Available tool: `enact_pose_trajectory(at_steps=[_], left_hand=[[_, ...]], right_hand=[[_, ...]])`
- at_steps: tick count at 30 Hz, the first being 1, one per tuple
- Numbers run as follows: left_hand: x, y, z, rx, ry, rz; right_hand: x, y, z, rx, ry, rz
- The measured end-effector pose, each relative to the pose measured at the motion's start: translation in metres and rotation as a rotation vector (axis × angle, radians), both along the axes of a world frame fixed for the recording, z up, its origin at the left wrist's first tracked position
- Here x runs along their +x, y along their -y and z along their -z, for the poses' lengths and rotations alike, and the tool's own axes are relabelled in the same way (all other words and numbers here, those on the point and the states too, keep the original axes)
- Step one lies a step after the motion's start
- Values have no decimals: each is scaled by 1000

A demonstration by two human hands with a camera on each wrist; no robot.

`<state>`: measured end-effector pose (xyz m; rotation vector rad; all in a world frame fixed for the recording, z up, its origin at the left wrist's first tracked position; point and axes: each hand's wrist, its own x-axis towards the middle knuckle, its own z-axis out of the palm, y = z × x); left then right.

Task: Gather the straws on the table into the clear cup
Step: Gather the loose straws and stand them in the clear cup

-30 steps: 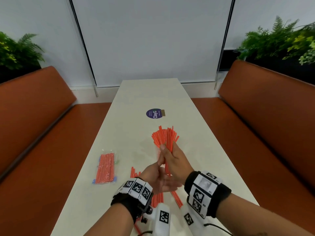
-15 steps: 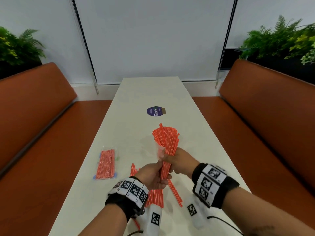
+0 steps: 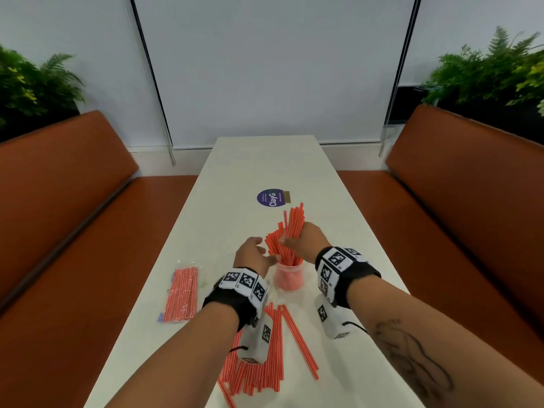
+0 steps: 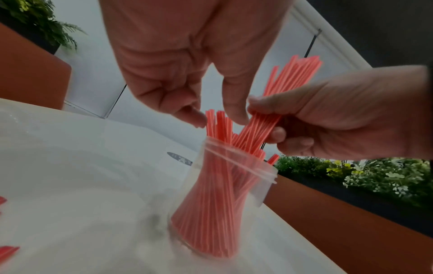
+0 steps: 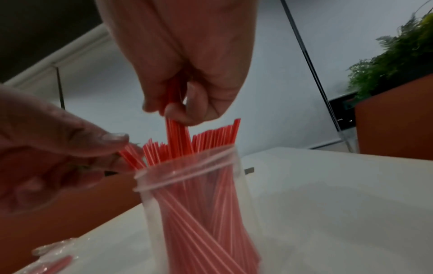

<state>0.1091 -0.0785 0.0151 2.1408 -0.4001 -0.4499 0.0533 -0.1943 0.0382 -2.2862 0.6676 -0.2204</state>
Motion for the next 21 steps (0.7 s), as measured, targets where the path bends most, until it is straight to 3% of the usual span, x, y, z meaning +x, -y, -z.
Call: enact_pose_trajectory(at_steps=[2,4,9,12,15,17,21], left_hand=[[3,3,5,0,34,27],[7,5,10,-19,63,41],[16,5,23,-66,-37,108],[11,6,25,-155,-81,216],[7,15,22,-267,-69,216],[7,23,24,-293,12,216],[10,27,29,-57,356,318]], right_hand=[[4,0,4,-84,-137,-33],[6,4,2,-109,-128,17],[-9,23,5,28,352,276],[-16,38,24,286,358,354],[-15,41,42,545,266,148],[-14,36,48,430,287,-44],[-11,33,58,-38,213,-269]])
